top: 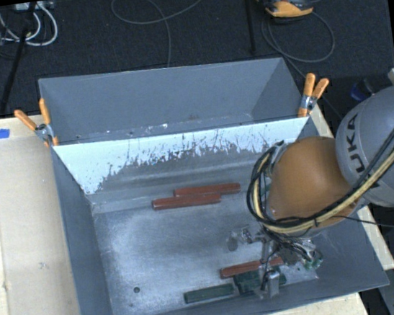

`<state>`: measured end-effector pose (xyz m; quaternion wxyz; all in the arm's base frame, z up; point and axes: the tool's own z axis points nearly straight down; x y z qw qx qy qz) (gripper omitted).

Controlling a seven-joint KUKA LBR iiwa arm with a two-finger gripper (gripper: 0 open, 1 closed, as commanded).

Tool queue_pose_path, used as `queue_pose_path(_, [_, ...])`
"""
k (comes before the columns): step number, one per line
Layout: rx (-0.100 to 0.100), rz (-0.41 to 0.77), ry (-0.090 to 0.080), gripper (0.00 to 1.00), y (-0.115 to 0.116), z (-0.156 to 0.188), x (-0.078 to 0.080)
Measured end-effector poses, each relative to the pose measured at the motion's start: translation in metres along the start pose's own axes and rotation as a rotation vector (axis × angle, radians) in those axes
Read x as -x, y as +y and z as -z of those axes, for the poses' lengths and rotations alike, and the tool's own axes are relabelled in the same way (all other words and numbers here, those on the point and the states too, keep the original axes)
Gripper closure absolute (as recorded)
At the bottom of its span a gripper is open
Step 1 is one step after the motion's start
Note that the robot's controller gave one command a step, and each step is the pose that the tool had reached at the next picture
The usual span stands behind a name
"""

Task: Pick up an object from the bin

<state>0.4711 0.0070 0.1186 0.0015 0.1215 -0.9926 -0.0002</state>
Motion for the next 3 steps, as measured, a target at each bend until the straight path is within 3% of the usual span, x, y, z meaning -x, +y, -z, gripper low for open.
queue_pose_path(1, [0.000,0.009,0.001,0.00,-0.029,-0.051,0.012])
queue_pose_path(2, [-0.001,0.007,-0.003,1.00,-0.029,-0.046,0.013])
queue_pose_path(3, [-0.003,0.085,-0.011,1.00,-0.034,0.084,0.018])
